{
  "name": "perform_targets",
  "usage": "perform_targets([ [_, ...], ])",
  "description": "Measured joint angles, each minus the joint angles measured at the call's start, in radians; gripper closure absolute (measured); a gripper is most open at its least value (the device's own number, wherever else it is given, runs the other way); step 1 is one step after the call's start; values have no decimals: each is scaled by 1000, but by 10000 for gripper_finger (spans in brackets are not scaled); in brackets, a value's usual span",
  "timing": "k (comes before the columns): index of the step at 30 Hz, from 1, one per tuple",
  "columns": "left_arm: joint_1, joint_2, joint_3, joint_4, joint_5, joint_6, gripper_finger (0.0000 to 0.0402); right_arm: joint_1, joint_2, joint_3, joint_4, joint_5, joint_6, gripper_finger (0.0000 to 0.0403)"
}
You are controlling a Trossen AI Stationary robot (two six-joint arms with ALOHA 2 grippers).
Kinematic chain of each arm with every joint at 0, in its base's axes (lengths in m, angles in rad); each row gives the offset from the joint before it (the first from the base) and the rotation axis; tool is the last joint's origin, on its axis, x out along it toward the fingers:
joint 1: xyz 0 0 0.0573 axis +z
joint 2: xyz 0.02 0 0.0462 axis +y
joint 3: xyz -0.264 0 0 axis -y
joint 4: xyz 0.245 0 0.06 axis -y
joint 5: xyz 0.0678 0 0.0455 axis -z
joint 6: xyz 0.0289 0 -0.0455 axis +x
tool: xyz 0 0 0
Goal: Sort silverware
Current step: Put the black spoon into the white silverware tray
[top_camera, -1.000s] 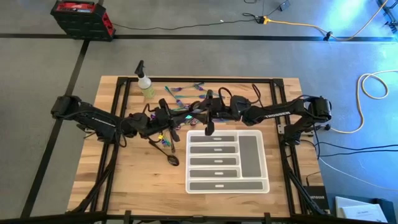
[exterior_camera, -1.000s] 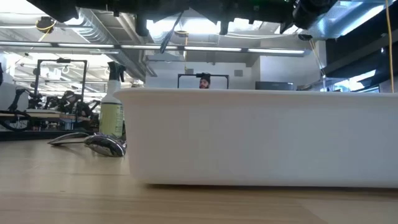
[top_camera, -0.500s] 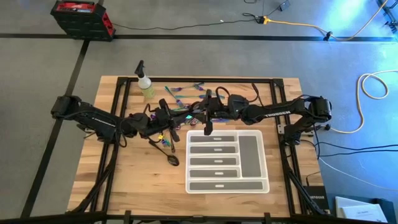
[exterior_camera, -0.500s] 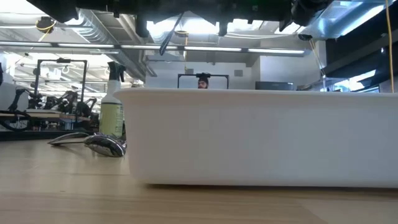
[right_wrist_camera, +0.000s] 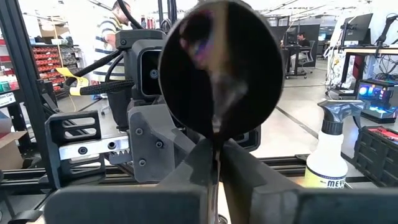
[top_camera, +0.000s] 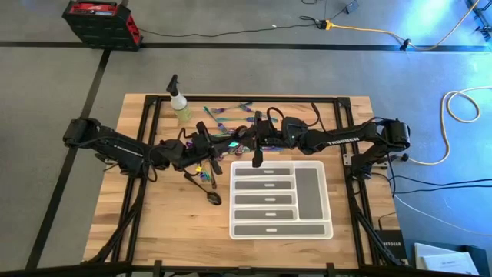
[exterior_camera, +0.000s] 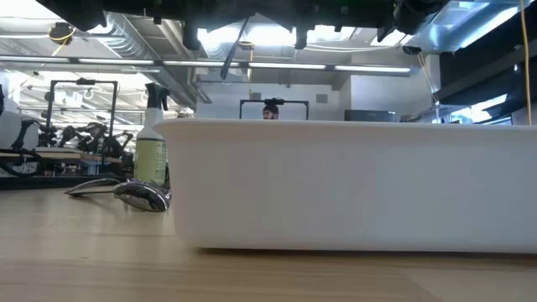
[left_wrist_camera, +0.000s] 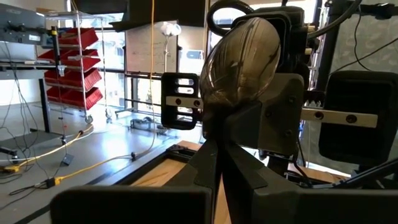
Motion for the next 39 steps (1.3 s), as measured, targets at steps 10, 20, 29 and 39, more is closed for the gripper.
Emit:
perform_targets([
  [10,0,0,0,-9,0,-3,401,0,0,0,-3,0,-3,401],
  [20,0,-1,0,-13,1,-13,401,0,0,0,-3,0,-3,402],
  [29,1,-3,0,-61,42,-34,382,0,0,-3,-6,-1,-8,402],
  [39,0,-1,0,-100,79,-35,289,0,0,-2,4,-4,-21,401],
])
